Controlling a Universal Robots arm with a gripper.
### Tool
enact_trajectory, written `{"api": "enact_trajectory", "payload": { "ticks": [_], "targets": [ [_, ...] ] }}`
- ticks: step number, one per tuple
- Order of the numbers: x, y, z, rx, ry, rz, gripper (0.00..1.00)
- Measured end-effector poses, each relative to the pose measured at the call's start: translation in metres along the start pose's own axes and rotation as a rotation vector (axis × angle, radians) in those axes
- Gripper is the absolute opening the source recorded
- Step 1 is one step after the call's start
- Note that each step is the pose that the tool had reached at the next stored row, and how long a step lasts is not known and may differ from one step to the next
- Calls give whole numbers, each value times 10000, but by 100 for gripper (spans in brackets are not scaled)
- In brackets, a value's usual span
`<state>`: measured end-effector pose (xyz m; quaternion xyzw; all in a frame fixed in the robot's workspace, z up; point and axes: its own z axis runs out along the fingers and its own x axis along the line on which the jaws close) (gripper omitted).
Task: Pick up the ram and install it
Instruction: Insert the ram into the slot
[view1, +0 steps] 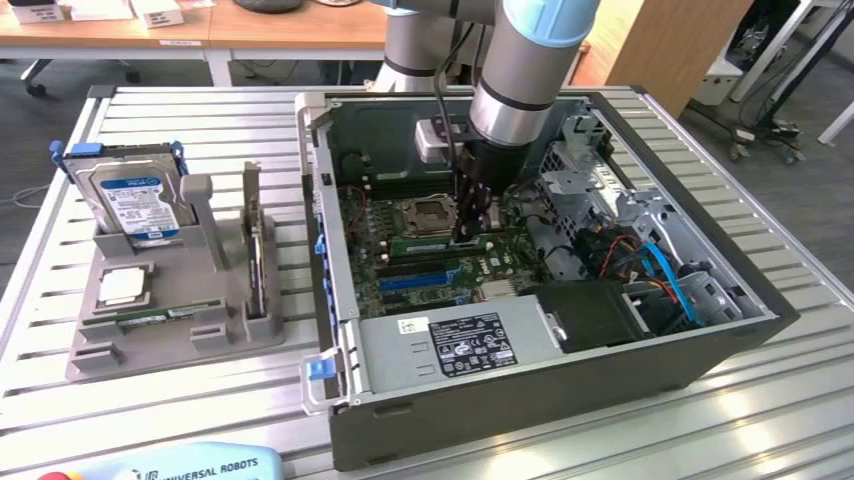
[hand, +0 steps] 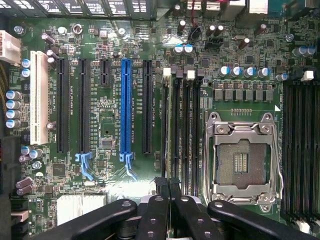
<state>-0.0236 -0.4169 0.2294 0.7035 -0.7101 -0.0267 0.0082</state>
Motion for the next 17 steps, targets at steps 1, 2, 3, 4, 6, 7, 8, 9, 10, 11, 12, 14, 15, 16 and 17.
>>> {"api": "enact_trajectory", "payload": {
  "ticks": [1, 2, 3, 4, 6, 7, 8, 9, 10, 11, 12, 14, 15, 16, 17],
  "targets": [
    [0, -2, 0, -1, 1, -20, 11],
    [0, -3, 0, -1, 0, -29, 11],
    [0, -3, 0, -2, 1, -29, 11],
    [0, -3, -1, -2, 2, -30, 11],
    [-1, -3, -6, -1, 0, -30, 11],
    [-1, -3, -9, -1, 0, -30, 11],
    [-1, -3, -12, -1, 0, -30, 11],
    [0, -3, -12, -1, 0, -30, 11],
    [-1, -2, -13, -2, 1, -30, 11],
    [-1, -2, -13, -2, 2, -30, 11],
    [0, -2, -13, -2, 2, -30, 11],
    [0, -3, -8, -2, 2, -30, 11],
    [0, -3, -3, -1, 1, -31, 11],
    [0, -3, 1, -2, 2, -30, 11],
    [0, -3, 5, -2, 2, -30, 11]
  ]
}}
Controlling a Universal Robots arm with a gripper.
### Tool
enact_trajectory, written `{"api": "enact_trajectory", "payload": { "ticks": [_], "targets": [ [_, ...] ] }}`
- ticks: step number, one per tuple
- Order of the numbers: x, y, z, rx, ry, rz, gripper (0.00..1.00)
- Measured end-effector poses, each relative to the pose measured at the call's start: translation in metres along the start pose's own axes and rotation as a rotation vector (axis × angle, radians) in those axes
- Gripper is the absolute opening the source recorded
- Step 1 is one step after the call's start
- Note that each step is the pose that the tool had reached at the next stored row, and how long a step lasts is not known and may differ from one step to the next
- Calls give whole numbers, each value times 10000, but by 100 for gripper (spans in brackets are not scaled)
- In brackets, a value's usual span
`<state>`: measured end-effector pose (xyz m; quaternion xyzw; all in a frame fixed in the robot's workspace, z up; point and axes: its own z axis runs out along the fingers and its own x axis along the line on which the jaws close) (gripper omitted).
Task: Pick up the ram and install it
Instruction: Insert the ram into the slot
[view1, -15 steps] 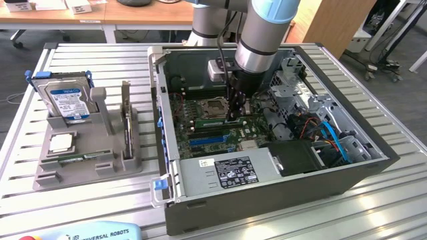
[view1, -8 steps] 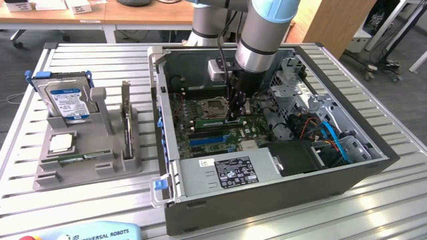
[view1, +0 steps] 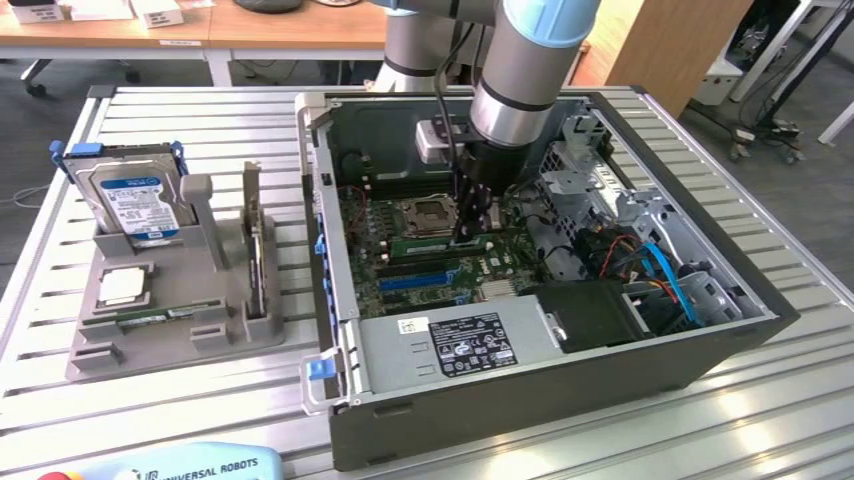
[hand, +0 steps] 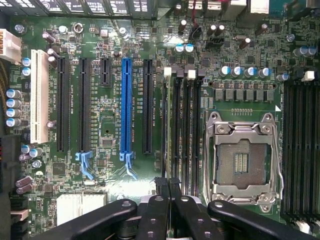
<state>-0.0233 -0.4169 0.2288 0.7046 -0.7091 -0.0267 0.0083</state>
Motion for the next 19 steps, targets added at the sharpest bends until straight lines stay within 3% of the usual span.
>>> {"api": "enact_trajectory", "payload": {
  "ticks": [19],
  "targets": [
    [1, -2, 37, 1, -1, 0, 13]
  ]
}}
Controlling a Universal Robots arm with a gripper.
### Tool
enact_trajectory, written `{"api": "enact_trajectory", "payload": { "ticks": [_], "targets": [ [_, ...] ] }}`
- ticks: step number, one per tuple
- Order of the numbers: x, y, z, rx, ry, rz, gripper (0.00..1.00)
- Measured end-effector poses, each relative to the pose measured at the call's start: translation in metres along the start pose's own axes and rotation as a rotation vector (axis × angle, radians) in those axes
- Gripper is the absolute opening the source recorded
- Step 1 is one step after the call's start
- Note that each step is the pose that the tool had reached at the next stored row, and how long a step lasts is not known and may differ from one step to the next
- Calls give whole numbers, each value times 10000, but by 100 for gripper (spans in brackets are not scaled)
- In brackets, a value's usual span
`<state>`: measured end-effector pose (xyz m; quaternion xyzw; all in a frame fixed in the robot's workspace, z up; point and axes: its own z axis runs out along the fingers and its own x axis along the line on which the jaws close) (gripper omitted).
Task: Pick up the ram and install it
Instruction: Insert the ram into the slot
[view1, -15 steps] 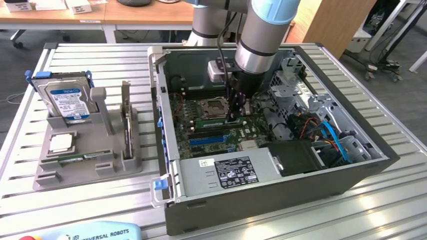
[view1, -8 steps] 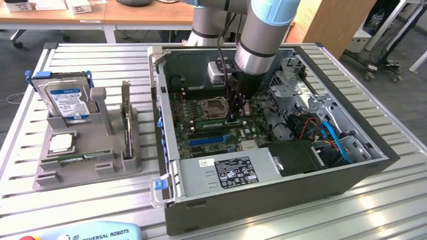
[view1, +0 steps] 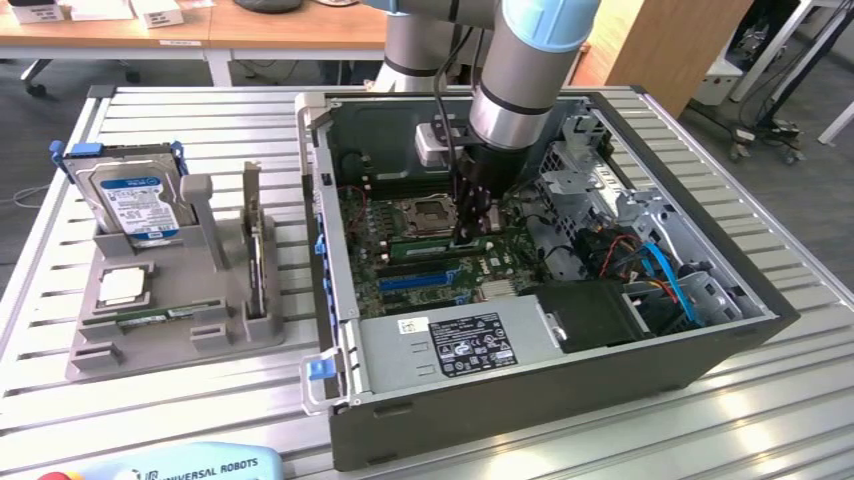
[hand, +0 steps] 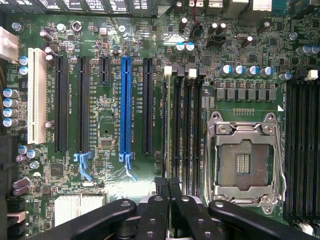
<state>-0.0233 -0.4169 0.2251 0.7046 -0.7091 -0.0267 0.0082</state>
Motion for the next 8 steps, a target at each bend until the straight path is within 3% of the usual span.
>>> {"api": "enact_trajectory", "payload": {
  "ticks": [1, 3, 8],
  "targets": [
    [0, 0, 0, 0, -1, 0, 13],
    [0, 0, 0, 0, 0, 0, 25],
    [0, 0, -2, -1, 5, 0, 25]
  ]
}}
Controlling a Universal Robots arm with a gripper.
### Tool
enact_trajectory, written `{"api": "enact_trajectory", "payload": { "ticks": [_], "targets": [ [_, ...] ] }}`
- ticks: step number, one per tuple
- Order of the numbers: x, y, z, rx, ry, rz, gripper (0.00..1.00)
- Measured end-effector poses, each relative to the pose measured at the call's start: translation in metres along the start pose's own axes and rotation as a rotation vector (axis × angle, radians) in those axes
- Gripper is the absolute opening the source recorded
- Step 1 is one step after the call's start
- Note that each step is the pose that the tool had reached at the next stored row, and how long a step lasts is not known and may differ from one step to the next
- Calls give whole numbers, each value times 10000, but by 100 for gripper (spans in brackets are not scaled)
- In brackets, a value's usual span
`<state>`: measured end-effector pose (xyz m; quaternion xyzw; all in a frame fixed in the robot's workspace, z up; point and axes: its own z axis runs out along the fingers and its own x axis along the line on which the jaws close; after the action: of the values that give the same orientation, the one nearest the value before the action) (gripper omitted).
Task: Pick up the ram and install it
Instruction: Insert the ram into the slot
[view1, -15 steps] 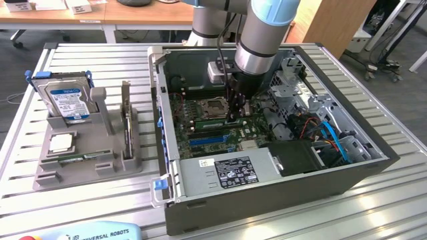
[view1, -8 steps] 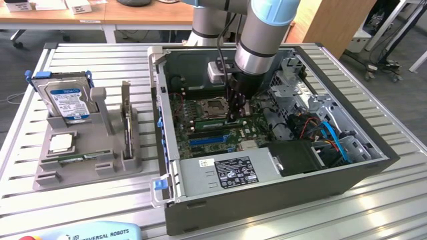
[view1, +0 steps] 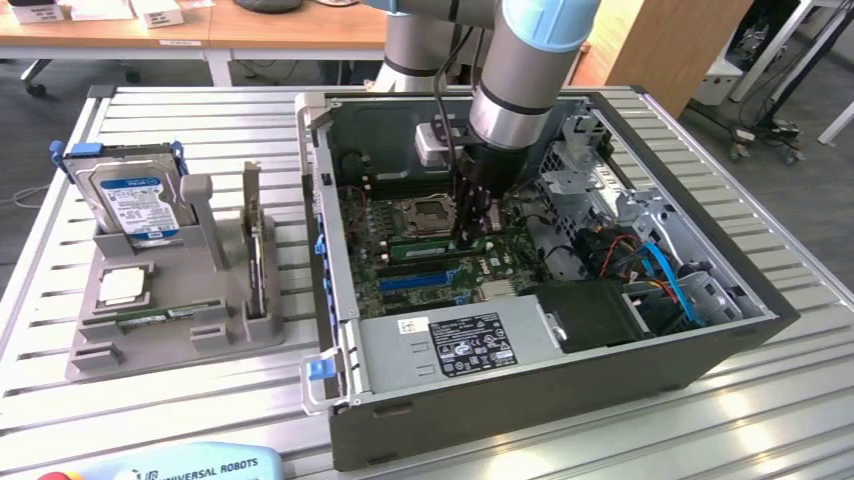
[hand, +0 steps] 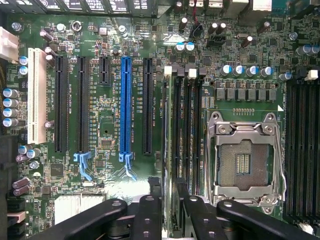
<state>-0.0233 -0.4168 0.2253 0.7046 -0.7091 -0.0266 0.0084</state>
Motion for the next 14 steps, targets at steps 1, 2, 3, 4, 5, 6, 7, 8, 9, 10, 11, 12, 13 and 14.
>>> {"api": "enact_trajectory", "payload": {
  "ticks": [1, 2, 3, 4, 5, 6, 7, 8, 9, 10, 11, 12, 13, 14],
  "targets": [
    [0, 0, -5, 0, 1, 0, 25],
    [0, 1, -12, 0, 1, 0, 25],
    [-1, 1, -23, 0, 1, 0, 25],
    [-1, 2, -38, 1, 1, 1, 25],
    [-1, 3, -56, 0, 1, 1, 25],
    [-2, 4, -78, 0, 1, 1, 25],
    [-3, 5, -102, 1, 0, 1, 25],
    [-3, 7, -126, 1, 1, 1, 25],
    [-4, 8, -150, 1, 1, 1, 25],
    [-4, 9, -172, 0, 2, 1, 25],
    [-5, 10, -194, 0, 1, 1, 25],
    [-6, 11, -214, 1, 1, 1, 25],
    [-6, 12, -236, 1, 0, 1, 25],
    [-7, 13, -259, 0, 0, 1, 25]
  ]
}}
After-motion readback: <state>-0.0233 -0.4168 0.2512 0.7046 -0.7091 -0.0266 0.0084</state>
